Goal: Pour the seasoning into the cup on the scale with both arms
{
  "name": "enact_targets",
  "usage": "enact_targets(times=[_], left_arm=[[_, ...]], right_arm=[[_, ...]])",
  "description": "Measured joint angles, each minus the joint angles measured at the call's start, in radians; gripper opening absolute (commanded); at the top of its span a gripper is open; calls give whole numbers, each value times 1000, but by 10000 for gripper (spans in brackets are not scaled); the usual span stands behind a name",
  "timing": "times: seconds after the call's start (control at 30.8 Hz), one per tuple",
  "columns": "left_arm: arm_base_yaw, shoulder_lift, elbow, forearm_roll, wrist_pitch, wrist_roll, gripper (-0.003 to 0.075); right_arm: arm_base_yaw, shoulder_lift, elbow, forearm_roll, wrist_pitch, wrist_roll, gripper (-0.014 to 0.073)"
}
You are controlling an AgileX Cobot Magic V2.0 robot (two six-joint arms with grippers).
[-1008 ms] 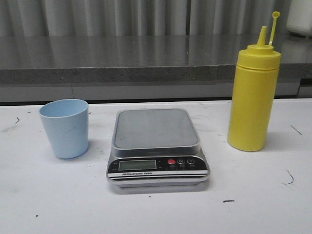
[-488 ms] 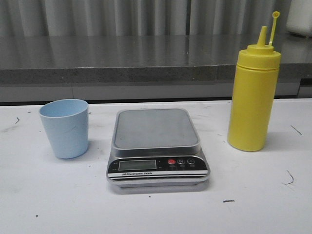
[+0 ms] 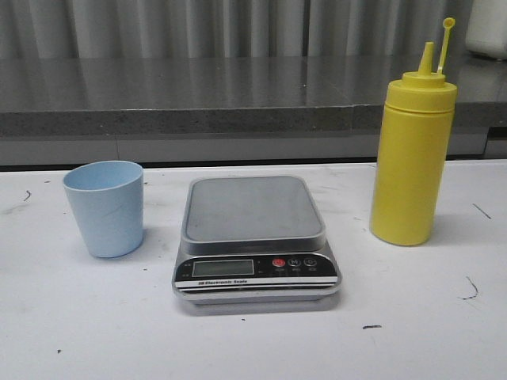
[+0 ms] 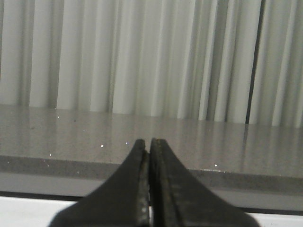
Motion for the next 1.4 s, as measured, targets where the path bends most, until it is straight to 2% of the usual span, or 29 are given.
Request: enact_targets(times=[0.16,0.33,0.52,0.59,0.62,0.68,0.78,0.85,0.88,0.91,1.01,1.2,1.4], left_arm=[[0,22,-186,0,108,0,-20],[0,187,-376,24,305,0,-20],[0,338,-439,33,391,0,-19],[0,349,-440,33,397,0,4],[0,348,-440,33,397,0,37],[0,348,-442,33,399,0,150],[0,348,-443,33,398,0,425],[0,348,-443,33,398,0,602],[0,348,-443,33,398,0,668],[0,348,-443,33,398,0,707],[0,348,-443,33,398,0,659],[0,368,-446,22,398,0,617],[-10,562,-495,19,414,0,617]], right_arm=[[0,8,-182,6,78,0,-115],[0,159,-376,8,231,0,-115],[0,339,-456,8,259,0,-110],[0,369,-456,8,261,0,-69],[0,377,-456,8,262,0,-23],[0,384,-456,8,263,0,118],[0,386,-456,8,263,0,401],[0,386,-456,8,263,0,559],[0,386,-458,8,263,0,614],[0,386,-459,8,263,0,601],[0,386,-458,8,263,0,588],[0,386,-458,8,263,0,588],[0,386,-458,8,263,0,588]])
